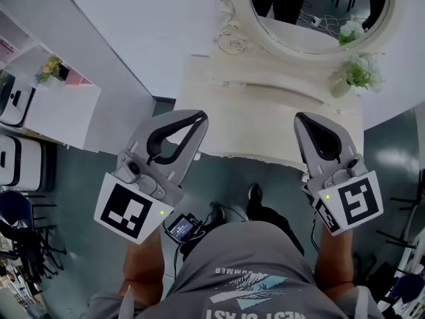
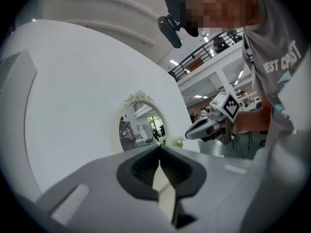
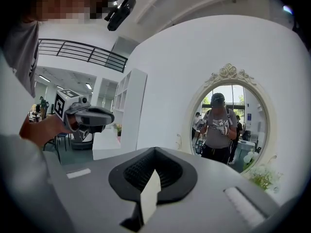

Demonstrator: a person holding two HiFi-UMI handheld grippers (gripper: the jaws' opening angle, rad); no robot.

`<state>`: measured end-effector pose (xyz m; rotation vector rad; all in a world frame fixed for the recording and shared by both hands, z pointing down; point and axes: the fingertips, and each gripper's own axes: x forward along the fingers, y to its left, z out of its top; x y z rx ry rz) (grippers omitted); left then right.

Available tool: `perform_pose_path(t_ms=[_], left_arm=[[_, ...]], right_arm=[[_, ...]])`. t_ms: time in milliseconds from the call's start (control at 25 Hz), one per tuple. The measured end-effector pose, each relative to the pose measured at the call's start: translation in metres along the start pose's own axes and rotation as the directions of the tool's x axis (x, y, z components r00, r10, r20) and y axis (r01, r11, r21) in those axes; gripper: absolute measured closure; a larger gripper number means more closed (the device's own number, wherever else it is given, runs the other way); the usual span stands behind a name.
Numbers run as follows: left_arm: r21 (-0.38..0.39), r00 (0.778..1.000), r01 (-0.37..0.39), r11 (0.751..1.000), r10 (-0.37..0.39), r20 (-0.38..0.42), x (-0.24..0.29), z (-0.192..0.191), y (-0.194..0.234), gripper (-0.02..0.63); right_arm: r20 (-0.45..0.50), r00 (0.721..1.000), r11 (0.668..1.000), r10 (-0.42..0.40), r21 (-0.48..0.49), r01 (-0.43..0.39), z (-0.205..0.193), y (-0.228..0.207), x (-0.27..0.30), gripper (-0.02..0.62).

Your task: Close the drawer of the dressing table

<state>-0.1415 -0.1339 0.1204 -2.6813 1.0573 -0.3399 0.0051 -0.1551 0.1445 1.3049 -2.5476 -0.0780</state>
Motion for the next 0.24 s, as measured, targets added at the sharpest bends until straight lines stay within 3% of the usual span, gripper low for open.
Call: perform_pose_path(t_ms=[240], left_arm=[[0.030,1.000,0.006,1.000,-0.007,0.023,-0.023,0.006,0.003,0.603]], right_arm=[[0.019,0.999,0.999,-0.037,-0.016,0.037,0.012,0.014,-0.011,0.595]])
